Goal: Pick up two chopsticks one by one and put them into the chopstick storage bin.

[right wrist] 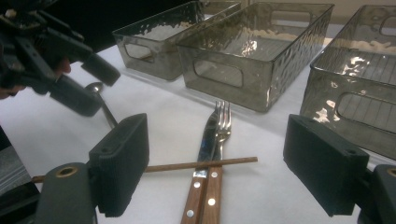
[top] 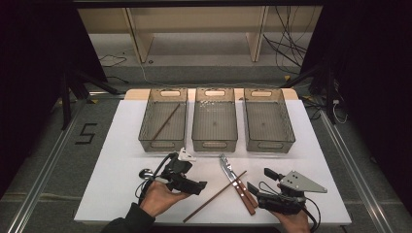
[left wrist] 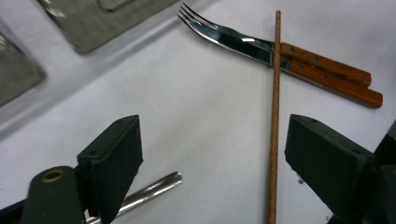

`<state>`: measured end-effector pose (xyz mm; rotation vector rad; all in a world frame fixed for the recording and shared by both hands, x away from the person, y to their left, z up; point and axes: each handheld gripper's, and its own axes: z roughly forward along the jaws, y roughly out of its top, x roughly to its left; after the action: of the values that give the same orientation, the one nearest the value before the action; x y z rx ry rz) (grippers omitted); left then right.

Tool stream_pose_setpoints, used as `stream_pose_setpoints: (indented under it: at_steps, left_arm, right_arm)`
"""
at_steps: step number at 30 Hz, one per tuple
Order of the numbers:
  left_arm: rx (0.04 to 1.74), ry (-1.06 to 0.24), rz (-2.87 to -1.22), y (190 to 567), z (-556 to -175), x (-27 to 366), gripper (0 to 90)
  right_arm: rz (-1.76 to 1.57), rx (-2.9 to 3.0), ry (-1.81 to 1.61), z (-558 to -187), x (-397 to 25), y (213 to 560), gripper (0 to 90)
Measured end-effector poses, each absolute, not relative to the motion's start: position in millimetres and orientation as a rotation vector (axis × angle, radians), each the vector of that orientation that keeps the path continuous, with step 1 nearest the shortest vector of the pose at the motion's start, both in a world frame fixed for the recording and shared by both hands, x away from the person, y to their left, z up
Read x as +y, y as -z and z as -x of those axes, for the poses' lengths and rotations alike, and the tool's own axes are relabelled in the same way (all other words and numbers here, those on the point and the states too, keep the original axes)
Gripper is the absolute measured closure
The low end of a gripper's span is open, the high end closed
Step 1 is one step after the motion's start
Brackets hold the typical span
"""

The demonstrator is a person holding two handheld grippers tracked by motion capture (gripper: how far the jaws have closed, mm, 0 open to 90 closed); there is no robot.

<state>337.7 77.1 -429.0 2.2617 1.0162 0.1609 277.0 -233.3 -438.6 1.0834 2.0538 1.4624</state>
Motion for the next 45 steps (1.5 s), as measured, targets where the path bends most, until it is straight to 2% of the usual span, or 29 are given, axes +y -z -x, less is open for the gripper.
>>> stream_pose_setpoints:
  at_steps: [9,28,45]
  left_arm:
    - [0.956,-0.117,-2.340,447.3,-325.1,55.2,23.9]
    - [0.865,-0.113,-2.458,464.8,-311.9,32.6,54.1]
    - [0.864,-0.150,-2.483,469.6,-311.3,29.0,69.6]
  right_arm:
    - [-1.082,2.057,-1.460,-277.0,-232.3,439.1,23.2]
    - [-1.080,2.063,-1.457,-277.0,-231.7,439.3,23.2]
    - [-1.083,2.062,-1.455,-277.1,-231.6,439.2,23.4]
